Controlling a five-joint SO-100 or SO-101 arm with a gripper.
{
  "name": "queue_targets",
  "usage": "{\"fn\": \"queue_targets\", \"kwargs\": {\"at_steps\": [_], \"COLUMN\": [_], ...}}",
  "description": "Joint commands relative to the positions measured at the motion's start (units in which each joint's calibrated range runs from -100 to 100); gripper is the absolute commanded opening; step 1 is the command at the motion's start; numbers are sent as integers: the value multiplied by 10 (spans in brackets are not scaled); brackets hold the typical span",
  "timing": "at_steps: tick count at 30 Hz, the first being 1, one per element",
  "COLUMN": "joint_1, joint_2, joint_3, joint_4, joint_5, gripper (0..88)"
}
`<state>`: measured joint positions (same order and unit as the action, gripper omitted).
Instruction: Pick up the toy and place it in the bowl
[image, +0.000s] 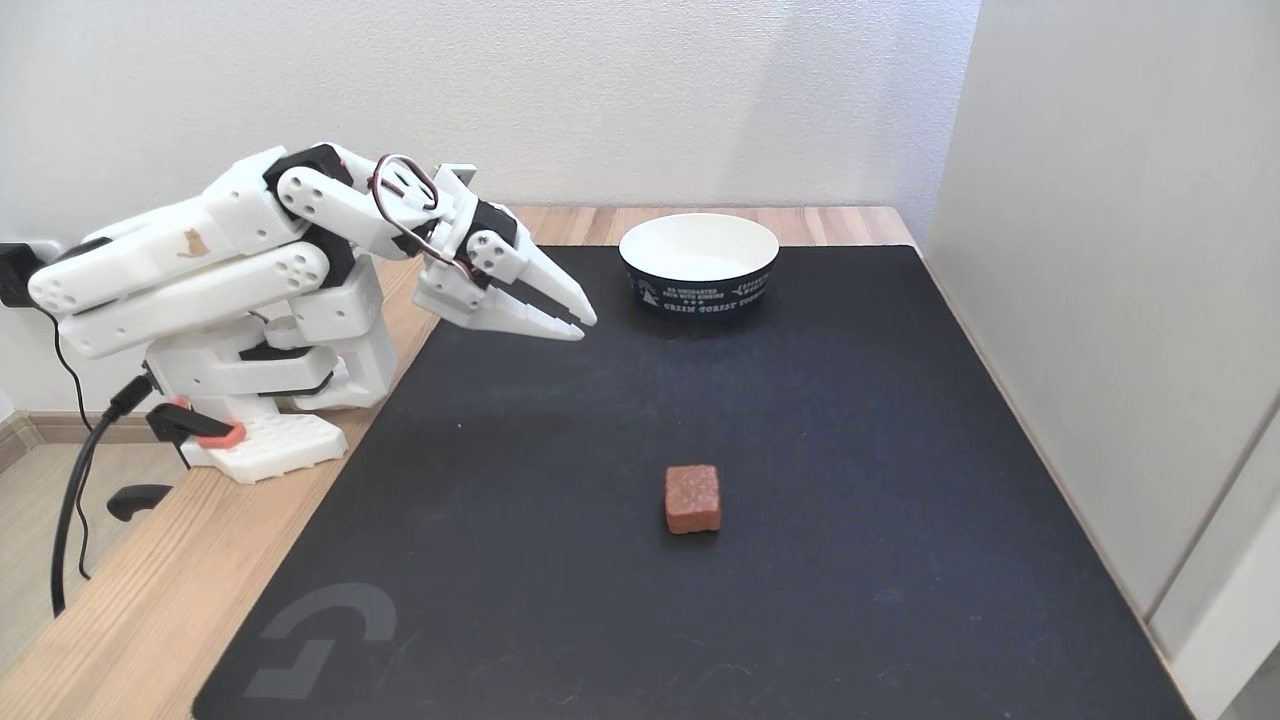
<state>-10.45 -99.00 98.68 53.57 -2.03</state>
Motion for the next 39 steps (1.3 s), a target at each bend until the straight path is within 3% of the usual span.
{"fn": "queue_targets", "kwargs": {"at_steps": [1,39], "joint_1": [5,4], "joint_2": [-4,-4], "joint_3": [8,8], "joint_4": [2,-11], "joint_5": [-1,3], "gripper": [26,30]}}
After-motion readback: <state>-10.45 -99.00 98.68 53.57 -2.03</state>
